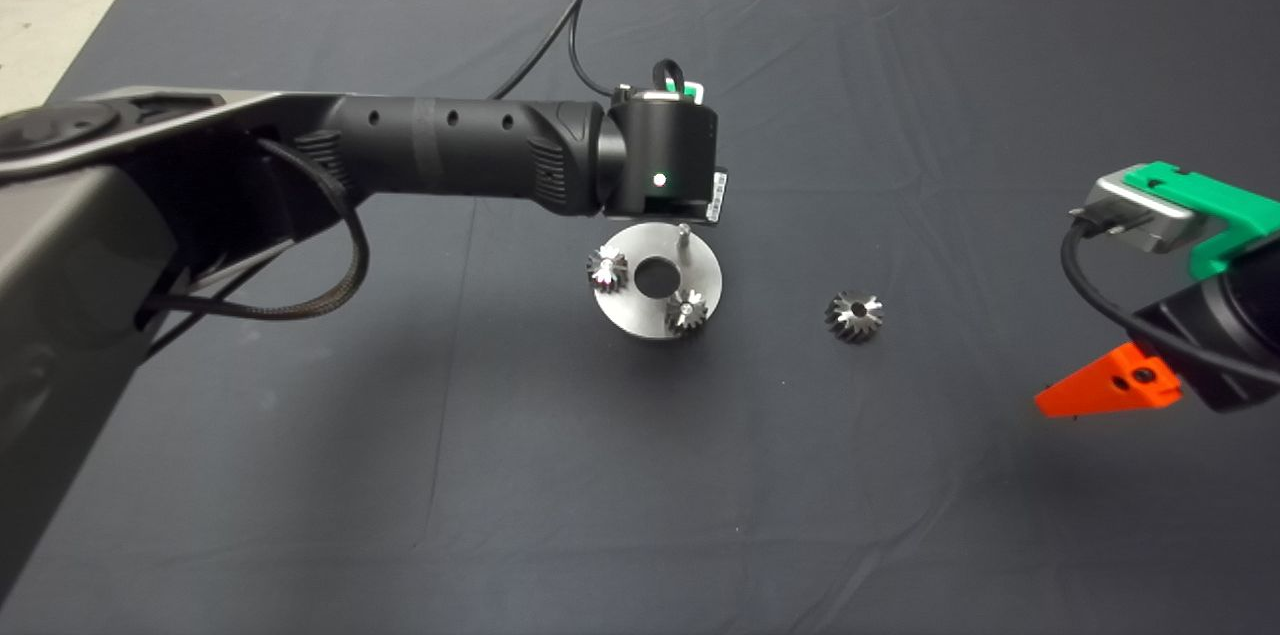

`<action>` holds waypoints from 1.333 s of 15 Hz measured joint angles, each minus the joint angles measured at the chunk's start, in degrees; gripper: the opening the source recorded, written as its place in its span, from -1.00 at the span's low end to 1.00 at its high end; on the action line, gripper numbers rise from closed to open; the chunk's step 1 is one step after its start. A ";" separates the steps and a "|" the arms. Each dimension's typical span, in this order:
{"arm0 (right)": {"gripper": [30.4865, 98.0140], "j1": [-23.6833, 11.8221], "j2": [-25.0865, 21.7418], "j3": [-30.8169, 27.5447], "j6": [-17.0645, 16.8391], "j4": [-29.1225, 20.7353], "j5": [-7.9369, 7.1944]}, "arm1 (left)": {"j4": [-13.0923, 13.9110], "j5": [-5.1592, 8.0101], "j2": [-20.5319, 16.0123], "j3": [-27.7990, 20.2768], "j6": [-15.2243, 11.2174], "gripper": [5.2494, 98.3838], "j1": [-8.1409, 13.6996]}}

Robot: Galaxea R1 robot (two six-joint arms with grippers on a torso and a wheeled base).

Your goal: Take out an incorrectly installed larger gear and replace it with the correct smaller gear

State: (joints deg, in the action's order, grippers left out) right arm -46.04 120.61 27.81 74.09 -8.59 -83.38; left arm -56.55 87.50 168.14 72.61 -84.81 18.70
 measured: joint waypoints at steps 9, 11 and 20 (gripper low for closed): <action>0.99 -0.01 -0.63 -0.13 0.12 -0.02 -0.02 | -0.34 -0.51 0.58 1.88 -0.22 -0.35 -1.56; 0.99 0.01 -0.80 -0.27 0.12 -0.02 0.00 | -0.41 -0.49 0.58 1.88 -0.33 -0.35 -1.58; 0.99 0.01 -1.12 -0.27 0.12 -0.02 -0.04 | -0.76 -0.21 0.19 0.65 -3.33 -0.35 -1.94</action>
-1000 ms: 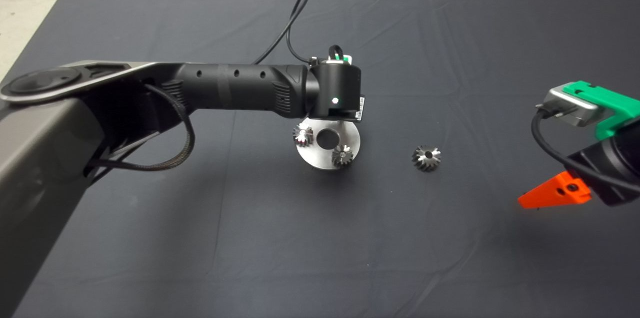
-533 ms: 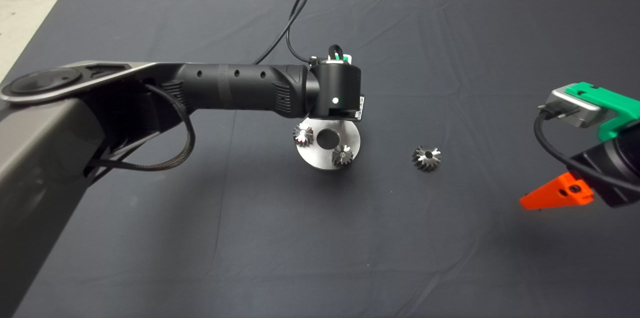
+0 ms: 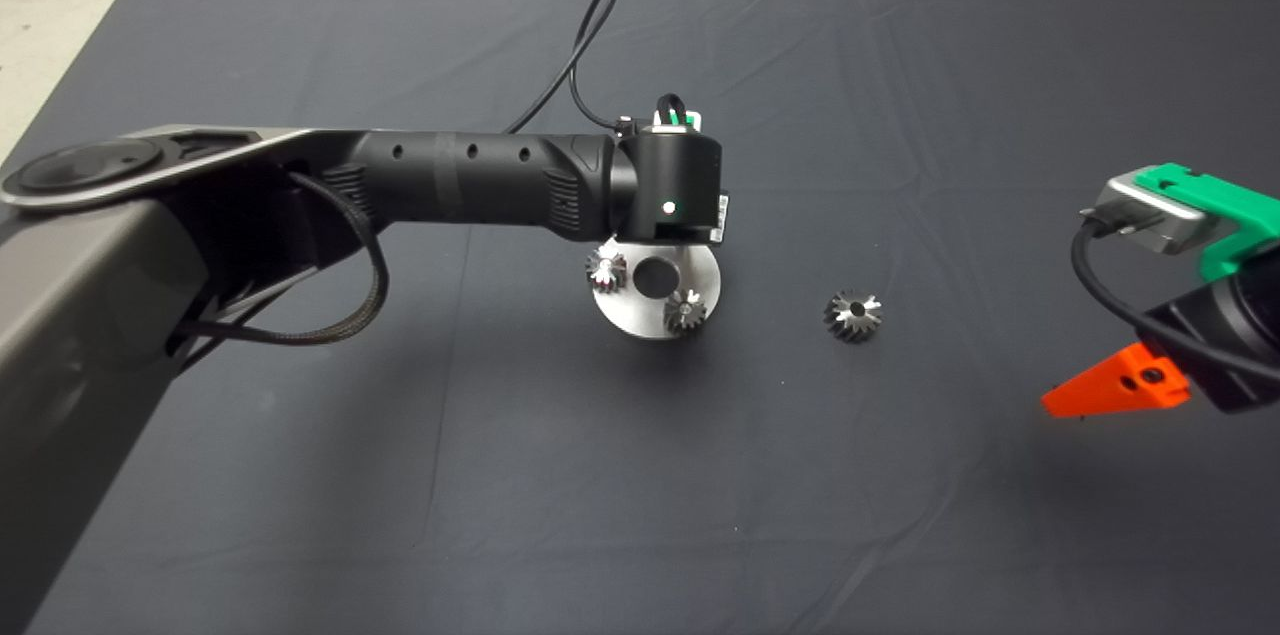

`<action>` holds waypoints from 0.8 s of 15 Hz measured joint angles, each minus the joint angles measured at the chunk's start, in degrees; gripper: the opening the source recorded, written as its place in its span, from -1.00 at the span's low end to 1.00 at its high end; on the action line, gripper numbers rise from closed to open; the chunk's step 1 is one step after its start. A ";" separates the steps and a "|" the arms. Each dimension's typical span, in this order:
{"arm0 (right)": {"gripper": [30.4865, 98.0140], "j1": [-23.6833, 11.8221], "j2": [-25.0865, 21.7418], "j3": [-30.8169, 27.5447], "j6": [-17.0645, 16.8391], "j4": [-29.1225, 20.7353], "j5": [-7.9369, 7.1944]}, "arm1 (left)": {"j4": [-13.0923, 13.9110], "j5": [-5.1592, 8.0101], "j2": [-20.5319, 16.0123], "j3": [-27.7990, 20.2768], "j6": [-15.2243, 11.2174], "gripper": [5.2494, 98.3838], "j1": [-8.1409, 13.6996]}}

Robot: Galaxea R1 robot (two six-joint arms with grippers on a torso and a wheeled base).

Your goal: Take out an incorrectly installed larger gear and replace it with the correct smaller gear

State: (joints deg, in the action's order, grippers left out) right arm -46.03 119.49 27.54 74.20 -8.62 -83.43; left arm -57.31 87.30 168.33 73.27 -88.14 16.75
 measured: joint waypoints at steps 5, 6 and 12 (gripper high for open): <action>0.99 -0.02 0.00 0.00 0.02 0.00 0.04 | 0.09 -0.12 -0.35 -1.91 -2.22 -0.35 -0.27; 0.99 0.00 0.00 0.00 0.05 0.00 -0.01 | 0.09 -0.62 -0.39 -1.91 -2.22 -0.35 -0.27; 0.99 0.00 0.00 0.00 0.05 0.00 -0.01 | -0.10 -1.35 -0.38 -1.91 -2.10 -0.35 -0.27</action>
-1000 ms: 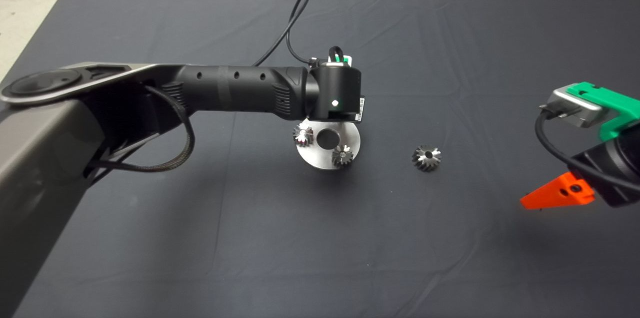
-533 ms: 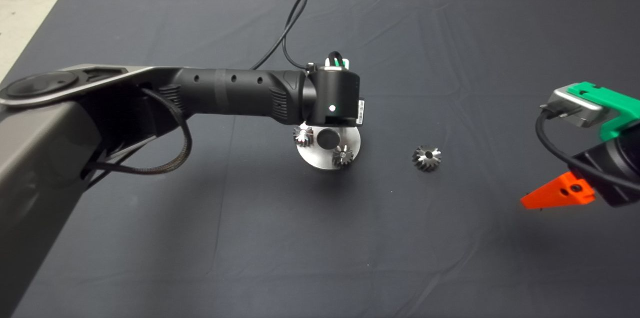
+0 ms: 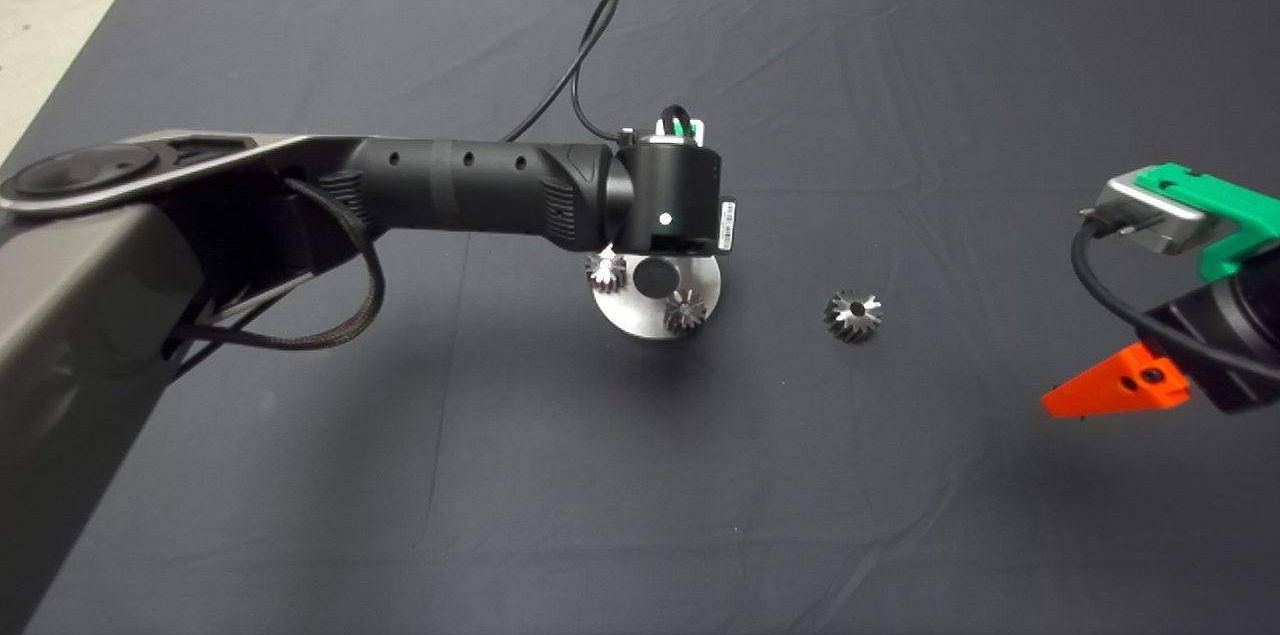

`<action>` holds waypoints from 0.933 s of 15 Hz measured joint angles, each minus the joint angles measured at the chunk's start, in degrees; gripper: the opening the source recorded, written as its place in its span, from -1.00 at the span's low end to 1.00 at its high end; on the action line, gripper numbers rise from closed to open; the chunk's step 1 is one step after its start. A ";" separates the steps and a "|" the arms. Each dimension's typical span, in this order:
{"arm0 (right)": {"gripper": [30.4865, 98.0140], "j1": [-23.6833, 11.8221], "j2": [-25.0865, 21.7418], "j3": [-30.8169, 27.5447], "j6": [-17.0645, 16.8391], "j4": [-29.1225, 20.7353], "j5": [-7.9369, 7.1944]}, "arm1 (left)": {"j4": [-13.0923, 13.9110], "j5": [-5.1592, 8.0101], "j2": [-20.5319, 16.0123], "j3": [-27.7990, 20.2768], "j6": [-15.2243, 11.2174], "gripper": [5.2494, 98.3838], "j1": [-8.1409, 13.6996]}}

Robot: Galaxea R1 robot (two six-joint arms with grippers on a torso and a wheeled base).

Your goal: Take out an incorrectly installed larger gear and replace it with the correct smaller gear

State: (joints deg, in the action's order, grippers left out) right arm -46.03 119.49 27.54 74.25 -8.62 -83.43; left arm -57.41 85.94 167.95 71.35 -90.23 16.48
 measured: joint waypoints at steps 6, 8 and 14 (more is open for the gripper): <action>0.99 0.00 0.00 0.00 0.00 0.00 0.02 | -0.86 -0.44 0.30 0.01 -0.06 -0.35 0.05; 0.99 0.00 0.00 0.00 0.00 0.00 0.02 | -1.05 -0.45 0.30 0.01 -0.28 -0.35 0.05; 0.99 0.00 0.00 0.00 0.00 0.00 0.02 | -1.10 -0.50 0.49 0.01 -0.42 -0.35 0.05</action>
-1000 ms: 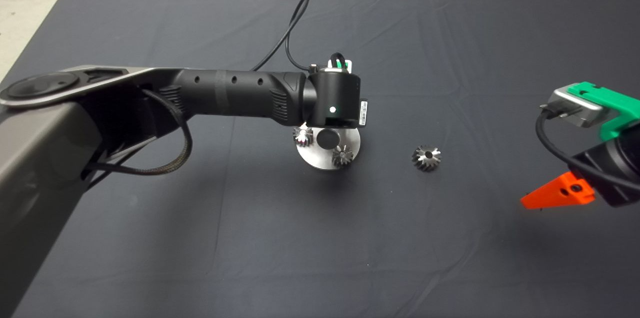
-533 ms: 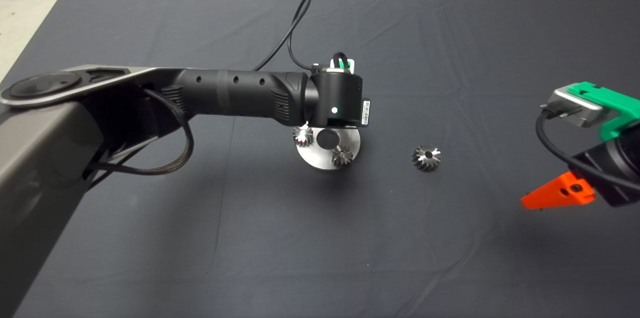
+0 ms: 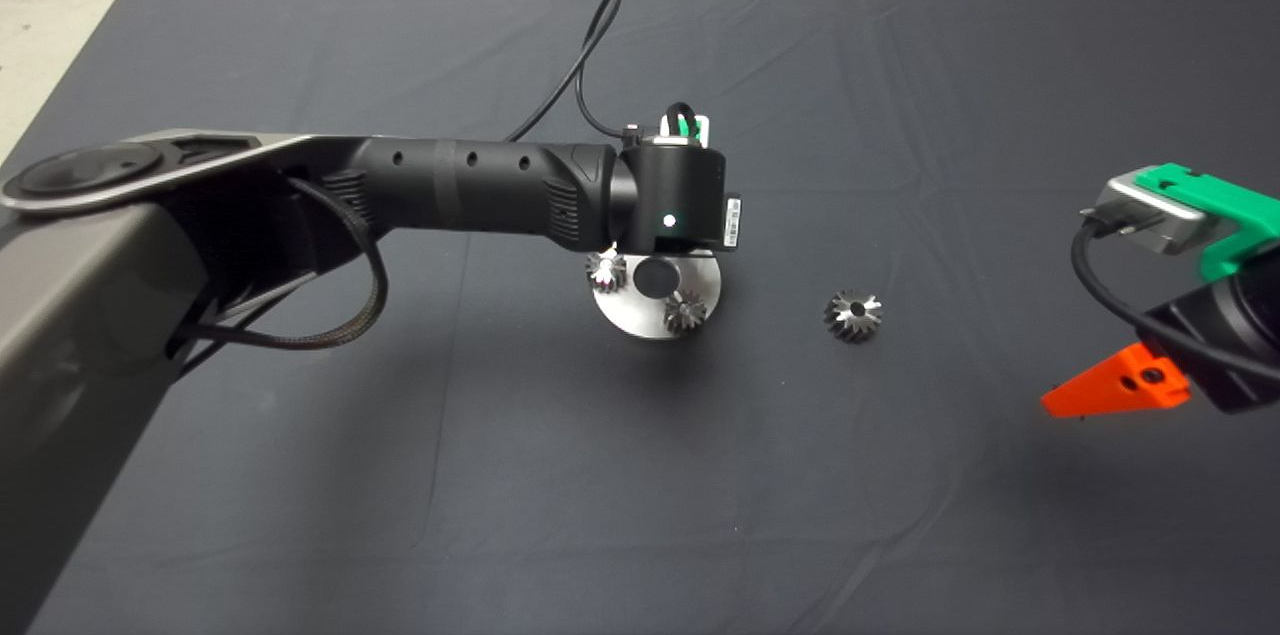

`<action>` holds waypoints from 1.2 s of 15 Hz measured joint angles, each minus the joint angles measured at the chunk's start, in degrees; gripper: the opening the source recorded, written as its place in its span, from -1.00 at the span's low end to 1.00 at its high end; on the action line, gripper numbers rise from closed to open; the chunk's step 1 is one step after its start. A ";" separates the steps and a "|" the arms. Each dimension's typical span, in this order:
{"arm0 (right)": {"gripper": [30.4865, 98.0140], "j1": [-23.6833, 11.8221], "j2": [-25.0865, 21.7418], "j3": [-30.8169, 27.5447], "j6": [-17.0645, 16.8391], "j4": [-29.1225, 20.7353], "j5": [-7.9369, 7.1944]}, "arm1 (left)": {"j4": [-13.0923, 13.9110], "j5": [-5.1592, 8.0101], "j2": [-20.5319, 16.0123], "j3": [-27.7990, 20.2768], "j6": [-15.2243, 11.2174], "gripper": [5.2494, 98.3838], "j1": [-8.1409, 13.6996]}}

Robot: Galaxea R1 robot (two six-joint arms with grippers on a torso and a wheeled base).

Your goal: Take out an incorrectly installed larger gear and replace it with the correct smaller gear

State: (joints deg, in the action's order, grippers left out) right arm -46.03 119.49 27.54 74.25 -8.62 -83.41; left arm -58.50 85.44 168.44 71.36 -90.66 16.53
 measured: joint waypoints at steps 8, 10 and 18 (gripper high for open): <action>0.99 -0.02 0.00 0.00 0.00 0.00 0.02 | -1.55 -0.37 0.17 1.95 0.03 -0.36 -0.02; 0.99 0.00 0.02 0.00 0.00 0.00 0.00 | -2.98 -0.30 0.13 2.65 0.03 -0.36 -0.02; 0.99 0.00 -0.52 -0.39 0.02 0.00 0.04 | -3.27 -0.28 0.13 0.72 0.01 -0.36 -0.02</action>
State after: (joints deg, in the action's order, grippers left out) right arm -46.03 118.97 27.15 74.28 -8.62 -83.37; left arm -61.77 85.16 168.57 72.08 -90.65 16.51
